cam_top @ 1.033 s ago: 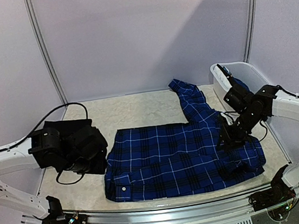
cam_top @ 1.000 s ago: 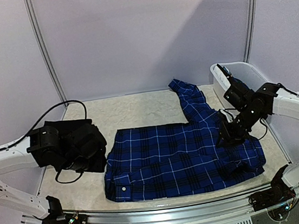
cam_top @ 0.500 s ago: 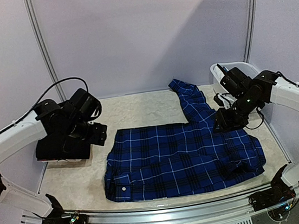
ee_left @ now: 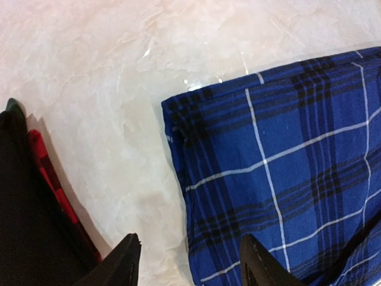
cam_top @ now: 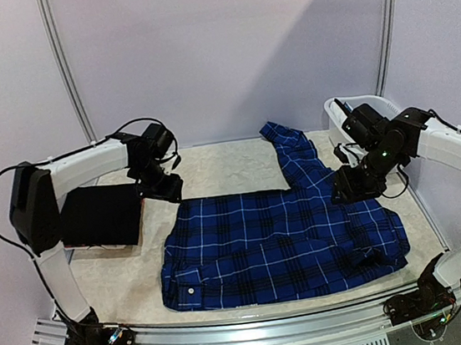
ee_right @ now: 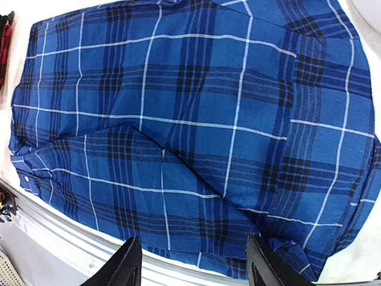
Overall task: Fold and stack the mixed laundry pile
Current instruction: Pick up the 1/3-folded shirt from the center of the board.
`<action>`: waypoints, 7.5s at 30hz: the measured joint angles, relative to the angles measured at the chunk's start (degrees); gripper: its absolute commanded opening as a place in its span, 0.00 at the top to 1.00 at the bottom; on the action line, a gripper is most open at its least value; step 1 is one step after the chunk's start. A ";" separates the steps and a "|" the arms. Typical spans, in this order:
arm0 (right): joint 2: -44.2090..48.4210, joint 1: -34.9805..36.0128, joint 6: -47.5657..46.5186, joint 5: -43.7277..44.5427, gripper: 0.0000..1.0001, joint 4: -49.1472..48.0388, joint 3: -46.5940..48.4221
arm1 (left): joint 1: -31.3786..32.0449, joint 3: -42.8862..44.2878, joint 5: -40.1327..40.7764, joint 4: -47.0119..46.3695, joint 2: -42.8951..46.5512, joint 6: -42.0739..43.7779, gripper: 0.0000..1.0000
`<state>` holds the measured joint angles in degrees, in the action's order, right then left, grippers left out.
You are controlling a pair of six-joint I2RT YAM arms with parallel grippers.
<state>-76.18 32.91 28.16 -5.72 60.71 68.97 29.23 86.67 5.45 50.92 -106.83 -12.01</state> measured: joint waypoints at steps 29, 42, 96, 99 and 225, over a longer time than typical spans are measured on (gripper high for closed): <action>-9.35 -2.54 -0.85 0.20 0.39 2.12 8.70 | -5.60 22.56 -6.05 4.28 -27.63 5.29 0.72; -13.40 -3.06 -1.57 -0.66 0.32 1.81 12.37 | -6.43 20.48 -7.34 2.49 -26.77 5.11 1.00; -66.12 -20.39 -26.03 -5.64 0.56 -0.35 55.32 | -10.93 11.10 1.36 7.37 -18.38 6.47 1.00; -66.51 -20.44 -26.01 -8.02 0.51 -0.83 55.76 | -10.93 11.85 1.27 7.93 -18.95 6.73 1.00; -43.12 -18.71 -30.38 -26.16 1.00 -26.56 39.28 | -9.16 0.96 -7.78 0.63 -1.40 4.42 1.00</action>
<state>-119.31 14.20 -2.22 -31.88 34.15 108.25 20.08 87.64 -2.33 51.55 -108.22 -7.60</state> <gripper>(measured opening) 0.007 0.006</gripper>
